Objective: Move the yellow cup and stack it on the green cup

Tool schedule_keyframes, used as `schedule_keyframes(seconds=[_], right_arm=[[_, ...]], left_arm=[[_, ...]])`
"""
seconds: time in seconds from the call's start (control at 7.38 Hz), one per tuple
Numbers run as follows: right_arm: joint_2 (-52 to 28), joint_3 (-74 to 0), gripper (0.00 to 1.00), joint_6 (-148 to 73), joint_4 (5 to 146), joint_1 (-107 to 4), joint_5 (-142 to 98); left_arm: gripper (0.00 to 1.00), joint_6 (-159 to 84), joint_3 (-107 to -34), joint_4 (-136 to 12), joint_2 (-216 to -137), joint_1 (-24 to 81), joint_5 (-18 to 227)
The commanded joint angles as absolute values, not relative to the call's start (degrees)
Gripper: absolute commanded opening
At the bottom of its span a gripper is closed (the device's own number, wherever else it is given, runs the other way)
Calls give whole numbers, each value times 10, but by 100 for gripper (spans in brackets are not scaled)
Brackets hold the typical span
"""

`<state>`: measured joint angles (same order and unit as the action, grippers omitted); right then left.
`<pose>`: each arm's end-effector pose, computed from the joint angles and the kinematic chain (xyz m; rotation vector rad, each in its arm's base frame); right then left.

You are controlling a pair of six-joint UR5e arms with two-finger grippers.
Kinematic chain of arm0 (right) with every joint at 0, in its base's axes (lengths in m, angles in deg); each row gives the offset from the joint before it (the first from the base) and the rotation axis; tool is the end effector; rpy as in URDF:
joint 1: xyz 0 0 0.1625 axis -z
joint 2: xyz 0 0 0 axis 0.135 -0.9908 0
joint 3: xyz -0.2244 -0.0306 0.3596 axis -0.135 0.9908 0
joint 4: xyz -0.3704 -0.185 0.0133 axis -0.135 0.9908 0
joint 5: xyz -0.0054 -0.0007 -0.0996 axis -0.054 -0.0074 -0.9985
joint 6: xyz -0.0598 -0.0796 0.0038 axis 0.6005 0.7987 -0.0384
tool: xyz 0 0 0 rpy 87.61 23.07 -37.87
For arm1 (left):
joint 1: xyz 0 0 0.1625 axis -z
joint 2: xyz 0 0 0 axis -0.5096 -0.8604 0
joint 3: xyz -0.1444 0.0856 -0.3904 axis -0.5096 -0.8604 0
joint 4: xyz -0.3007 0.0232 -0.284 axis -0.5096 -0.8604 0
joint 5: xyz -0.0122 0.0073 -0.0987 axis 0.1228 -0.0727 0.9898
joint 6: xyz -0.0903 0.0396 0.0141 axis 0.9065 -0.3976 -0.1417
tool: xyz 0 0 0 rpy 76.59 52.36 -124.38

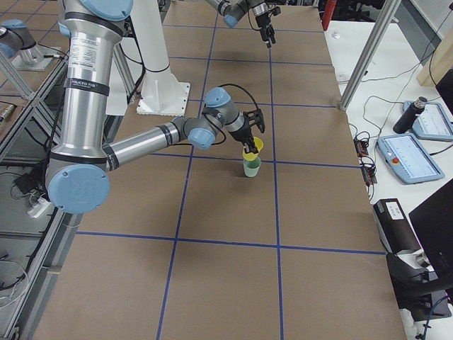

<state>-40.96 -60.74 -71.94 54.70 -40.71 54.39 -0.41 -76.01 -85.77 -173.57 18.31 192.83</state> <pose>-0.2088 -0.4130 0.4444 0.5179 -0.7566 0.0825 0.3202 -0.5192 0.3457 0.6610 1.1209 0.0615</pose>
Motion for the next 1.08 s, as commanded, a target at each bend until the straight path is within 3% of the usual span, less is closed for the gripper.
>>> schedule_keyframes(seconds=[0.0, 0.95], right_arm=[[-408, -604, 0, -713, 546, -411, 546], [-402, -577, 0, -687, 546, -426, 545]], left_arm=[[100, -5, -759, -858, -1735, 184, 1935], [100, -5, -754, -858, -1736, 184, 1935]])
